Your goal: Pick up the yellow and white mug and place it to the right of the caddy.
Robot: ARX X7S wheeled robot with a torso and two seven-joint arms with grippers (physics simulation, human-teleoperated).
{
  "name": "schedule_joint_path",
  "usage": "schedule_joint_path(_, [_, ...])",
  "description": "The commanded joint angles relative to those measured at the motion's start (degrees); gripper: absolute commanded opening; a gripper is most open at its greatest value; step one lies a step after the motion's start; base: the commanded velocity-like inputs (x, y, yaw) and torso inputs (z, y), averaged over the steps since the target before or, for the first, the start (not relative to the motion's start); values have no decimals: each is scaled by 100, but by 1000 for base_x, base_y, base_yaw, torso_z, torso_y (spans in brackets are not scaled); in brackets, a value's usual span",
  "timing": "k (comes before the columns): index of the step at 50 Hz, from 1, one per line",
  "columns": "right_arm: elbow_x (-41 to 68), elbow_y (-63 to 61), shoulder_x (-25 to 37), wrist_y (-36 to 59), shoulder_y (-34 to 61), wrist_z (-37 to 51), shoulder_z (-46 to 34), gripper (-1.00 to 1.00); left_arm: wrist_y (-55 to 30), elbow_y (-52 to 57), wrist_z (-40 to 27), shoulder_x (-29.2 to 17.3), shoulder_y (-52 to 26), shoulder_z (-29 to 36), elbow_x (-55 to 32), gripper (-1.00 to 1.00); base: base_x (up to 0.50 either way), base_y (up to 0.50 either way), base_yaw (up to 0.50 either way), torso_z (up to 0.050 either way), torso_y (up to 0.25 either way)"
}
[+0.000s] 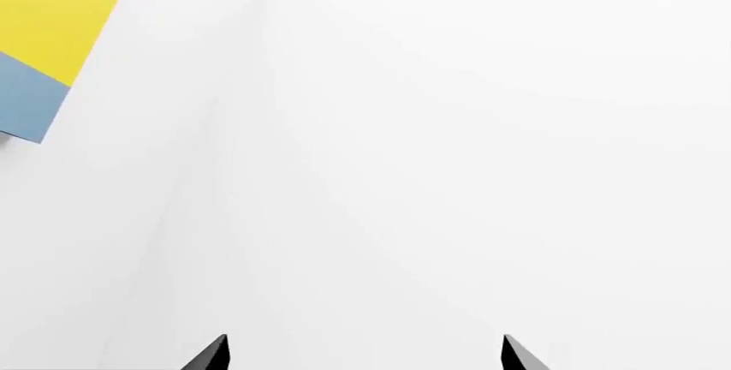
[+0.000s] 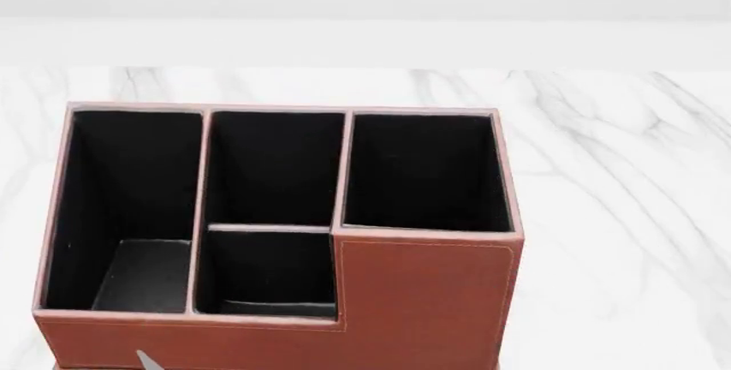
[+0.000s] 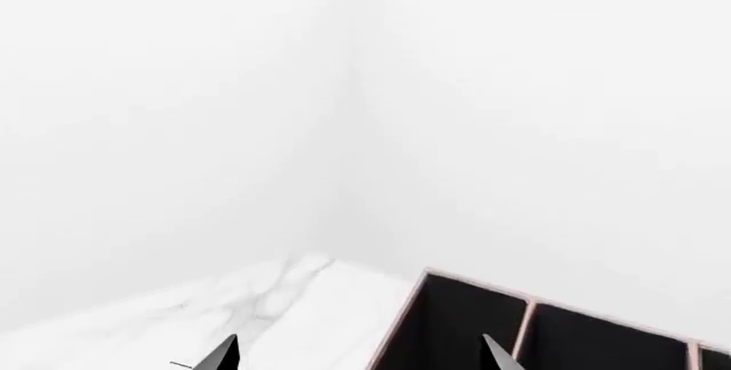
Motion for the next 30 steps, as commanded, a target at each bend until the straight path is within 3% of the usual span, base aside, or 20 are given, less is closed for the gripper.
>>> schedule_joint_path(1, [54,368,-22,-147,-298,-272,-69,100,-4,0,-1,0,0,-9,-9,100,0,0,0,0,0])
schedule_joint_path(30, [287,933,-311,-323,-959,-625,-179,100,-32,0,33,0,0,-95,-88,100,0,0,0,0,0])
